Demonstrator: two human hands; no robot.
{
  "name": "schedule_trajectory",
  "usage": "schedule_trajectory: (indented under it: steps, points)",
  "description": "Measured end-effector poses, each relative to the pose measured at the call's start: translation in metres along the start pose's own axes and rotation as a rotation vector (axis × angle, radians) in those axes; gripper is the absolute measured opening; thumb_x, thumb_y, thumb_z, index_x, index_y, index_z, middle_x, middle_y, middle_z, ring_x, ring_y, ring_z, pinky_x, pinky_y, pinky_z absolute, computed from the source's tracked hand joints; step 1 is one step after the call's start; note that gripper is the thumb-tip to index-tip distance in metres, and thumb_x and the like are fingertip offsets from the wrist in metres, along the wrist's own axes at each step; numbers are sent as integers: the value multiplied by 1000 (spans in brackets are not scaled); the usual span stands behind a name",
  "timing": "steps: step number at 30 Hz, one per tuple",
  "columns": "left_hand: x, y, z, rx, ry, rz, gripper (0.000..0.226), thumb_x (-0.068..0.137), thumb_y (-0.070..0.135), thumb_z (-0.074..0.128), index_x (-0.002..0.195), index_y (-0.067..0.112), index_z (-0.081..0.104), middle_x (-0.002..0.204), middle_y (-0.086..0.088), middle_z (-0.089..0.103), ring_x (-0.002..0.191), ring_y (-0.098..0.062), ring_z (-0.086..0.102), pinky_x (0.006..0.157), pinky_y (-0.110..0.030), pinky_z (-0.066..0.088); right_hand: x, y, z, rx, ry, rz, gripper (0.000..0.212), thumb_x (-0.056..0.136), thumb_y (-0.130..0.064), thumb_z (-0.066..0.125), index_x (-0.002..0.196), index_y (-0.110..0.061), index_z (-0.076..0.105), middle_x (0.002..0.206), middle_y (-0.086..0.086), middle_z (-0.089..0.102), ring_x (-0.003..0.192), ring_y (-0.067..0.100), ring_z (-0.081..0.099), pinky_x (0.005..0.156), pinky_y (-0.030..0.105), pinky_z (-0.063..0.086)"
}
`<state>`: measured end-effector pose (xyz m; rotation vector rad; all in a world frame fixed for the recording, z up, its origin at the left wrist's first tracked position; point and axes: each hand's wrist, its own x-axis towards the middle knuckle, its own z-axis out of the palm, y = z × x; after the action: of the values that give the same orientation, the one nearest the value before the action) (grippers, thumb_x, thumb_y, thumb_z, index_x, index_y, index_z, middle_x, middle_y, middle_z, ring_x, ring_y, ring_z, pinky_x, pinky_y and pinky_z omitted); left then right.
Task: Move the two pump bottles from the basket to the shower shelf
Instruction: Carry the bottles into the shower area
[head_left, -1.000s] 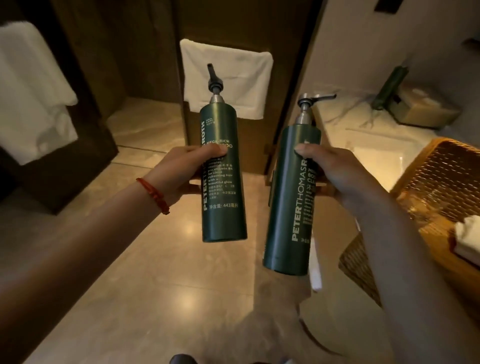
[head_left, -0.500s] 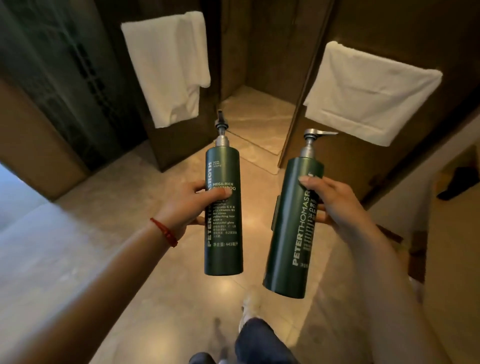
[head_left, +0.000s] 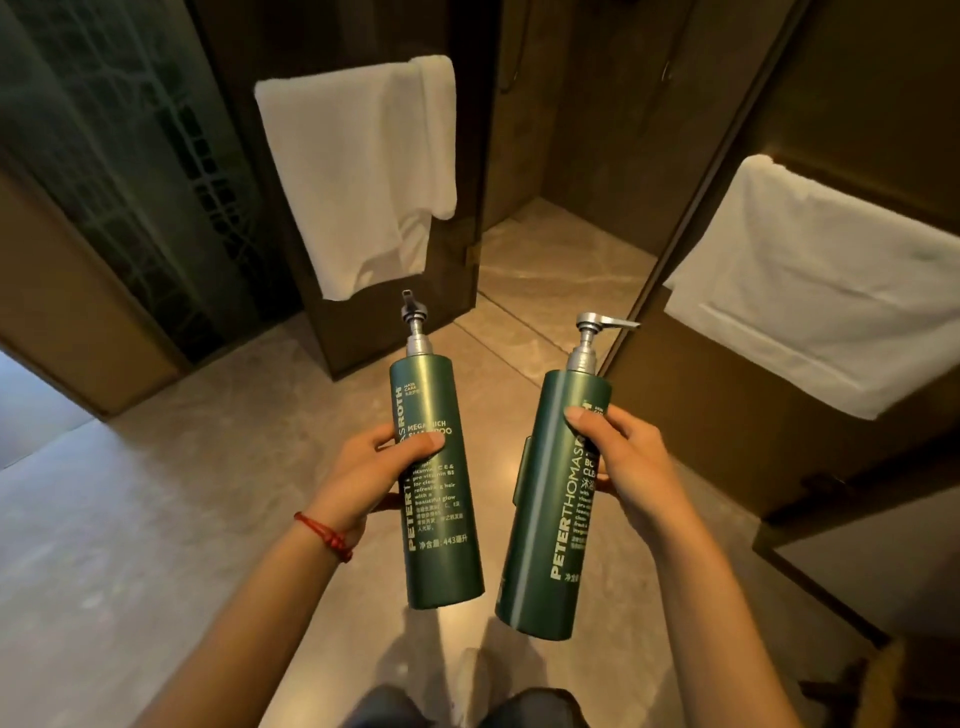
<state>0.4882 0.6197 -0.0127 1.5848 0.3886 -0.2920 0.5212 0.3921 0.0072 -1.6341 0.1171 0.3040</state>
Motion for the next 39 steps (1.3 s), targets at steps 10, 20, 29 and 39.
schedule_trajectory:
  steps: [10,20,29,39]
  points:
    - [179,60,-14,-5,0,-27,25,66,31,71,88,22,65,60,11,72,58,-2,66,43,-15,48,173,-18,7,28,63,31,20,74,-37,67,87,-22,68,69,-4,73,66,13,70,54,21,52]
    - [377,150,-44,75,-149,-81,39,53,46,71,86,27,66,79,5,70,68,-5,66,55,-22,47,357,-61,32,72,185,69,16,76,-35,67,86,-22,68,68,-5,74,64,11,69,53,19,54]
    - [522,205,-16,68,-305,-116,51,48,46,67,94,22,64,88,-3,67,78,-14,63,56,-25,50,493,-87,2,105,232,100,12,77,-34,64,75,-22,65,58,-11,70,58,5,66,53,20,52]
    - [707,279,61,100,-329,-153,53,38,55,79,83,29,68,85,1,71,76,-14,67,56,-26,50,658,-131,-86,126,306,88,21,71,-44,65,86,-29,62,77,-4,71,67,4,68,49,15,50]
